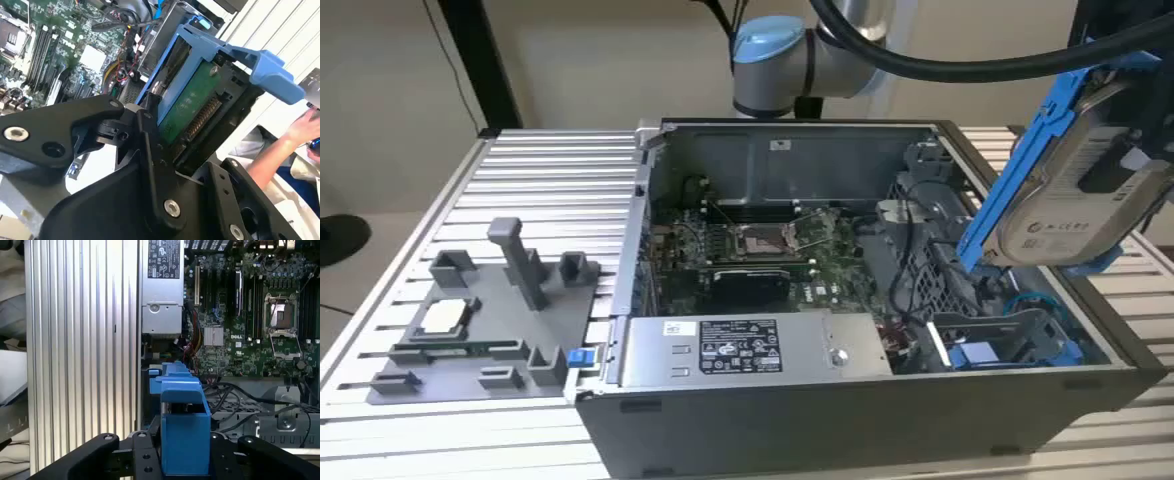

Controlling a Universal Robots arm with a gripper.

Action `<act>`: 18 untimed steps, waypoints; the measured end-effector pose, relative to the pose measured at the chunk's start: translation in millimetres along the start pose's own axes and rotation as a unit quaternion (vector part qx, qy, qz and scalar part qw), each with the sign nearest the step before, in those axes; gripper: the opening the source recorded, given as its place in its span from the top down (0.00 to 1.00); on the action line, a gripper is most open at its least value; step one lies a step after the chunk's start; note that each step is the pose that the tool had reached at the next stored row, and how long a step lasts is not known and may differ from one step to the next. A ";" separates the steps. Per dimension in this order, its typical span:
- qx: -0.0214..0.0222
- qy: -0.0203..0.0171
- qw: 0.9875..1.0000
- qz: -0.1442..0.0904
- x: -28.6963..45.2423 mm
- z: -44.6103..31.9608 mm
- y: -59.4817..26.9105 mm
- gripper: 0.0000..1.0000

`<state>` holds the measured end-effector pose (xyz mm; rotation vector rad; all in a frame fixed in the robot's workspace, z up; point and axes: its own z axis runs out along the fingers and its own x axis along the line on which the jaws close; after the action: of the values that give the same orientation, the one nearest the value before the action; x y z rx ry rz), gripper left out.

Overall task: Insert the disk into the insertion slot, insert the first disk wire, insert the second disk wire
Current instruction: 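Insert the disk into the insertion slot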

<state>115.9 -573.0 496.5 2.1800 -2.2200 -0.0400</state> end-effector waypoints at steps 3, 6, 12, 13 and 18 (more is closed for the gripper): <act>0.000 0.000 1.000 0.000 0.0 0.0 0.0 1.00; 0.000 0.000 1.000 0.000 0.0 0.0 0.0 1.00; 0.000 0.000 1.000 0.000 0.0 0.2 0.0 1.00; 0.000 0.000 1.000 0.000 0.0 0.8 0.0 1.00; 0.000 0.000 1.000 0.000 0.0 7.4 -0.3 1.00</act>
<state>115.9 -573.0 489.1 2.1799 -2.2200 -0.0399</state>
